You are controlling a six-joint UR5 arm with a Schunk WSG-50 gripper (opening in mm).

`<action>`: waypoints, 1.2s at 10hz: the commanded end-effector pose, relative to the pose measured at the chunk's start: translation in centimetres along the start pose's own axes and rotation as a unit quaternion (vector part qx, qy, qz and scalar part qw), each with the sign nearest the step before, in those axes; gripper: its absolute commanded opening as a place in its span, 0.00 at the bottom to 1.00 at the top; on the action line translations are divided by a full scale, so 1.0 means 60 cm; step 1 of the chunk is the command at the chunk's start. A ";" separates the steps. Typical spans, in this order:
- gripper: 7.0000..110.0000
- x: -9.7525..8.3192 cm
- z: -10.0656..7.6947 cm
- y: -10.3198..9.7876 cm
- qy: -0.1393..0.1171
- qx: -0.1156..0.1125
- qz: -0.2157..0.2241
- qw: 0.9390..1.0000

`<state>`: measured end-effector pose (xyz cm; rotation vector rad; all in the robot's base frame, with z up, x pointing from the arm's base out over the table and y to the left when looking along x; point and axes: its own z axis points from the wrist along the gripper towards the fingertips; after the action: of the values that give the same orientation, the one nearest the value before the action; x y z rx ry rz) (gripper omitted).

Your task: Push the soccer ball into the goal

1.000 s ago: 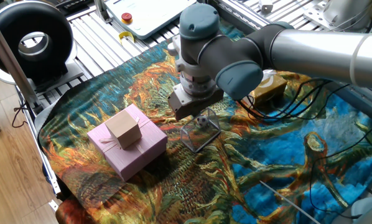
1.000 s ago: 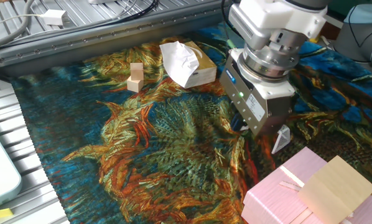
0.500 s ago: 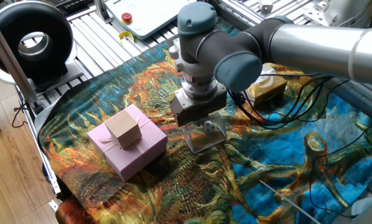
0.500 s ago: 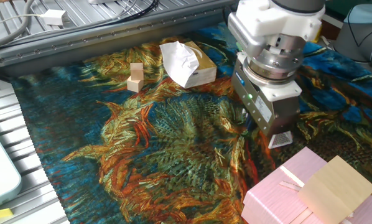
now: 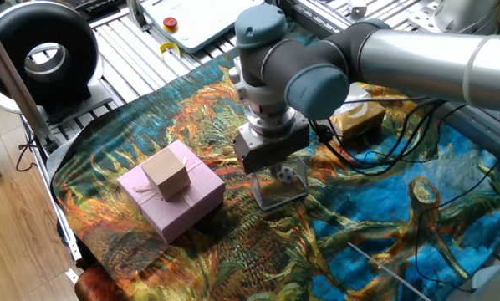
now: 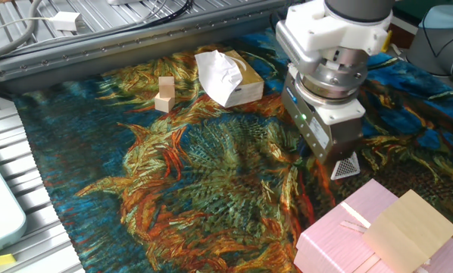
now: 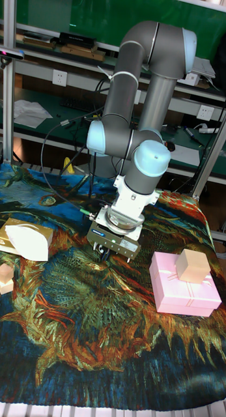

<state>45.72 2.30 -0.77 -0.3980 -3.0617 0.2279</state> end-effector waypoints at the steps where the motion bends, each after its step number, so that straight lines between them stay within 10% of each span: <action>1: 0.00 -0.044 -0.015 0.000 -0.054 -0.006 0.001 0.999; 12: 0.00 0.029 -0.198 -0.029 -0.095 -0.039 0.029 0.994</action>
<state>45.71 2.42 9.21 -0.4682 -3.2459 0.1897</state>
